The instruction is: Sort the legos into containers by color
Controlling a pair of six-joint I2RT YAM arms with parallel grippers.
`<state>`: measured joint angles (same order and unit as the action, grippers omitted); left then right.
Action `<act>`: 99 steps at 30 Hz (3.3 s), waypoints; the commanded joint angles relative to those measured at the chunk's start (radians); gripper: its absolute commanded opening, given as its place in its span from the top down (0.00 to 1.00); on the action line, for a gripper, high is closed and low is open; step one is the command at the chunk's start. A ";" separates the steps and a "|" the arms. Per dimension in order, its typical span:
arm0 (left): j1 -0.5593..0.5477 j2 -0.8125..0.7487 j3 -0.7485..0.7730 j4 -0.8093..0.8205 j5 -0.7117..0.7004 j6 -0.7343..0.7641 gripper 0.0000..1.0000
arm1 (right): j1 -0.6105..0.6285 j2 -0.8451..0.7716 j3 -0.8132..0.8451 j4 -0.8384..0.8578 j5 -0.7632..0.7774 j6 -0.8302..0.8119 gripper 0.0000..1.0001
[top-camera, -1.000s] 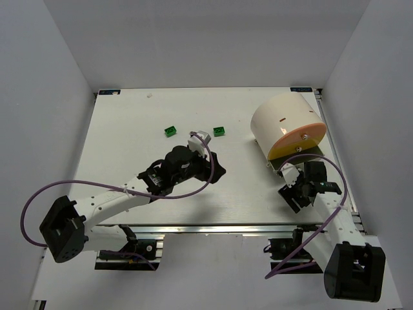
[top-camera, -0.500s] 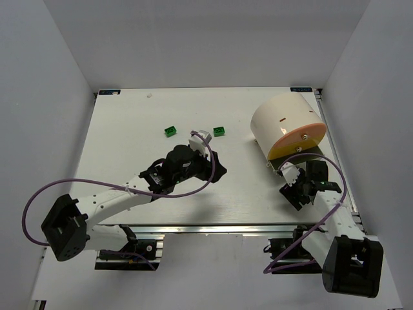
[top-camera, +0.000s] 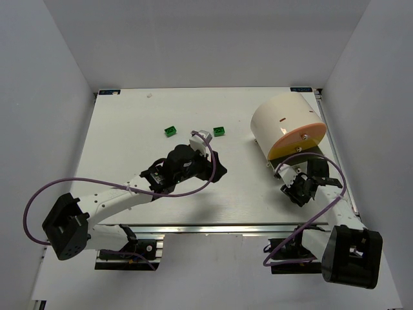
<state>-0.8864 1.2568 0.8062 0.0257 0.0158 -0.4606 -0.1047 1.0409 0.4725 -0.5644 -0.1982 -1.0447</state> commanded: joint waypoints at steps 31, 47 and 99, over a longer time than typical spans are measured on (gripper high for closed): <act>0.003 -0.037 0.027 0.014 0.000 -0.003 0.22 | 0.025 -0.025 0.410 -0.025 -0.399 0.024 0.92; 0.003 -0.030 0.039 0.005 -0.030 -0.015 0.22 | 0.082 0.015 0.293 0.147 -0.256 0.190 0.84; 0.305 1.013 1.185 -0.661 -0.177 -0.523 0.10 | 0.102 -0.077 0.563 -0.112 -0.566 0.534 0.20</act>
<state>-0.5842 2.2559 1.9396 -0.6395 -0.1284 -0.9096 -0.0044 0.9798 1.0496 -0.7155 -0.7280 -0.5407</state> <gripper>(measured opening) 0.889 0.805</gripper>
